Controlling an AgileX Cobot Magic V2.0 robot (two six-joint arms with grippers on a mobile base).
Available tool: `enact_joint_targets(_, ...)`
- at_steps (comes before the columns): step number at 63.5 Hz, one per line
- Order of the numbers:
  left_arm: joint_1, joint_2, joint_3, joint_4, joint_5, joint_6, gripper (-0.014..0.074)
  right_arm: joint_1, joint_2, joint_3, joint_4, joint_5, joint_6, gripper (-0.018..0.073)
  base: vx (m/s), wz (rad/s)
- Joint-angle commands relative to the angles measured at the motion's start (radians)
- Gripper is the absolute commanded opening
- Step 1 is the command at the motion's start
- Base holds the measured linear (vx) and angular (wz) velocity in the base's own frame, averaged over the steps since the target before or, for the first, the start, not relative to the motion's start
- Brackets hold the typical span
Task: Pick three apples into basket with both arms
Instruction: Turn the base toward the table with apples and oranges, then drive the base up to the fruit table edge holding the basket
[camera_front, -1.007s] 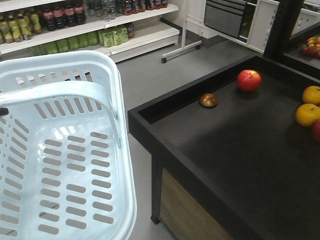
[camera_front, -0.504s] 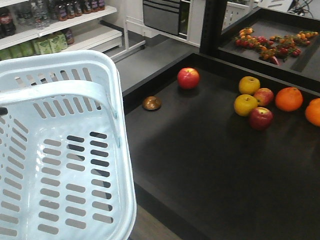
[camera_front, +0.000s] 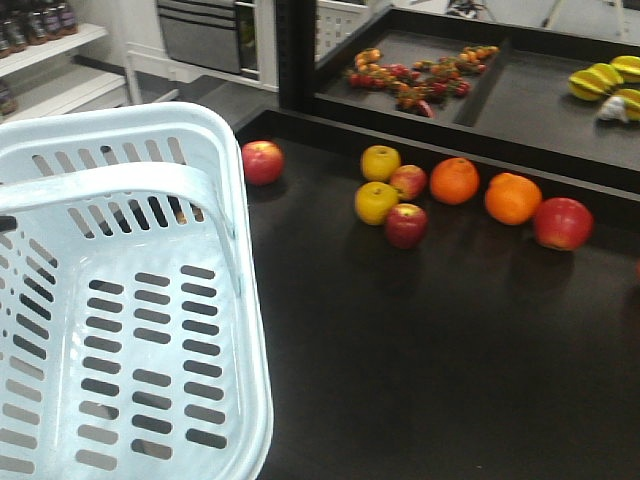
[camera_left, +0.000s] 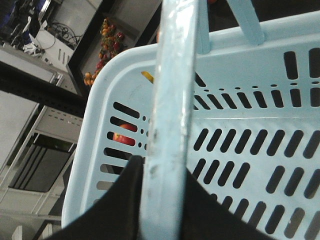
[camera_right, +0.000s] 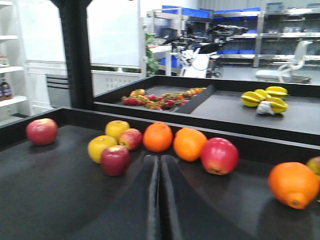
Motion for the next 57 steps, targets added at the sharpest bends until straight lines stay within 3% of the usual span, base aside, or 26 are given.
enact_joint_targets(1,-0.002,0.0,-0.034,-0.002,-0.099,-0.011,-0.0006,-0.002,-0.011,0.014,-0.004,-0.073,-0.004,-0.0009,0.04,-0.4)
enact_joint_targets(57,-0.002,0.0,-0.034,-0.002,-0.099,-0.011,-0.0006,-0.002,-0.011,0.014,-0.004,-0.073,-0.004,-0.0009,0.04,-0.44)
